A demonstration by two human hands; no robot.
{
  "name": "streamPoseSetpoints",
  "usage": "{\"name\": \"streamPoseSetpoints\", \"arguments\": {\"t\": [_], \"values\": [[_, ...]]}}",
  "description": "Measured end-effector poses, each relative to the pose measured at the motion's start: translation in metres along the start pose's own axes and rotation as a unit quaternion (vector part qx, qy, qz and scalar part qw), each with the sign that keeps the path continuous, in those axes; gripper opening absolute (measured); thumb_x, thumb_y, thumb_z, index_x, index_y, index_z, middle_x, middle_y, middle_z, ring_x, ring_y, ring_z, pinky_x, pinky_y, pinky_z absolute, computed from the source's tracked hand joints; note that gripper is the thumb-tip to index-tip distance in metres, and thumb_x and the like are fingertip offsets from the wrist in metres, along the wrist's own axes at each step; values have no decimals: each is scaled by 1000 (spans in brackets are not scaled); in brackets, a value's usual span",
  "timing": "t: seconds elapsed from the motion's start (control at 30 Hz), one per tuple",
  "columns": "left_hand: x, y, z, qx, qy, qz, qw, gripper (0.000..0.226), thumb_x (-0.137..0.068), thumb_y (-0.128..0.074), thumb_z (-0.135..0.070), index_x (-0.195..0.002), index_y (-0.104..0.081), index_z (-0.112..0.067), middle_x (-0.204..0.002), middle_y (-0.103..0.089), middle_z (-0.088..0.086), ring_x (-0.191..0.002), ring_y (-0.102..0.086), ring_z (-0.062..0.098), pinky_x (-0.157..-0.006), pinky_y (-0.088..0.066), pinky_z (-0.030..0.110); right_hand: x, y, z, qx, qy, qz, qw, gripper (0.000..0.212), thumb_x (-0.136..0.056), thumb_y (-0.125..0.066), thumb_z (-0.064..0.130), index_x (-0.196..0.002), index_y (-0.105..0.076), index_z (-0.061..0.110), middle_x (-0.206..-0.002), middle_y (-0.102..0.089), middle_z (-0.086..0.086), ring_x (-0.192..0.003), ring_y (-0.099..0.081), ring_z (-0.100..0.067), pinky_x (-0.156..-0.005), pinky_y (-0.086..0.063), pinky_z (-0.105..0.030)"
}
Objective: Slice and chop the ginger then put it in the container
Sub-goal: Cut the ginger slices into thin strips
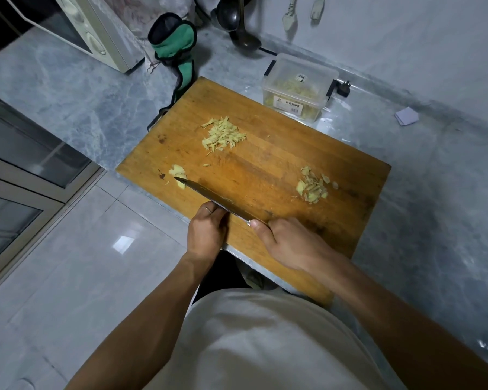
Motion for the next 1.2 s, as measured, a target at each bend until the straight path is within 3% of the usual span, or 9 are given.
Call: {"name": "streamPoseSetpoints", "arguments": {"t": [0.23,0.4,0.53,0.7,1.0,1.2], "values": [[-2,1,-1,8,0,1,1000,42,-63,-68,16,-96,-76,-7,-93,-71,12,-80,-67,33,-63,-44,23,0,-3,3,4,5,-14,1000,74,-105,-25,58,-75,-61,1,-69,-62,-14,-62,-61,-32,-52,-45,-38],[-2,4,-4,16,-13,-9,1000,45,-58,-70,19,-94,-77,-7,-91,-72,11,-78,-67,31,-63,-44,22,1,-1,0,-12,10,-4,1000,74,-104,-24,59,-69,-54,2,-59,-51,-7,-51,-47,-22,-50,-38,-37],[-2,4,-3,21,-13,-3,1000,45,-58,-69,20,-95,-77,-6,-92,-72,12,-79,-67,32,-61,-50,26,2,-1,1,-19,1,0,1000,70,-104,-26,59,-64,-51,8,-59,-51,-6,-51,-47,-21,-50,-37,-34],[-4,6,-6,8,-13,-4,1000,43,-56,-72,18,-89,-76,-9,-85,-70,10,-73,-65,31,-60,-40,21,-5,-4,2,-8,5,-6,1000,76,-104,-24,60,-71,-57,0,-64,-57,-11,-57,-57,-29,-52,-44,-40],[-2,5,-5,23,-9,-10,1000,43,-57,-72,18,-91,-77,-8,-86,-71,10,-74,-65,30,-57,-46,24,1,-5,-2,-32,17,-4,999,70,-104,-25,59,-59,-46,11,-54,-44,-4,-47,-41,-20,-48,-32,-33],[-4,6,-7,15,-13,-9,1000,45,-52,-73,18,-88,-76,-9,-86,-71,10,-72,-66,31,-50,-48,27,-5,-8,-1,-19,0,7,1000,71,-104,-22,61,-65,-50,9,-68,-51,-9,-56,-49,-22,-54,-38,-34]]}}
Point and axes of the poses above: each hand's wrist, its own x-axis away from the middle knuckle, its own y-axis out of the back of the hand, z = x × y, the point moved 5 cm from there along -x, towards the middle knuckle
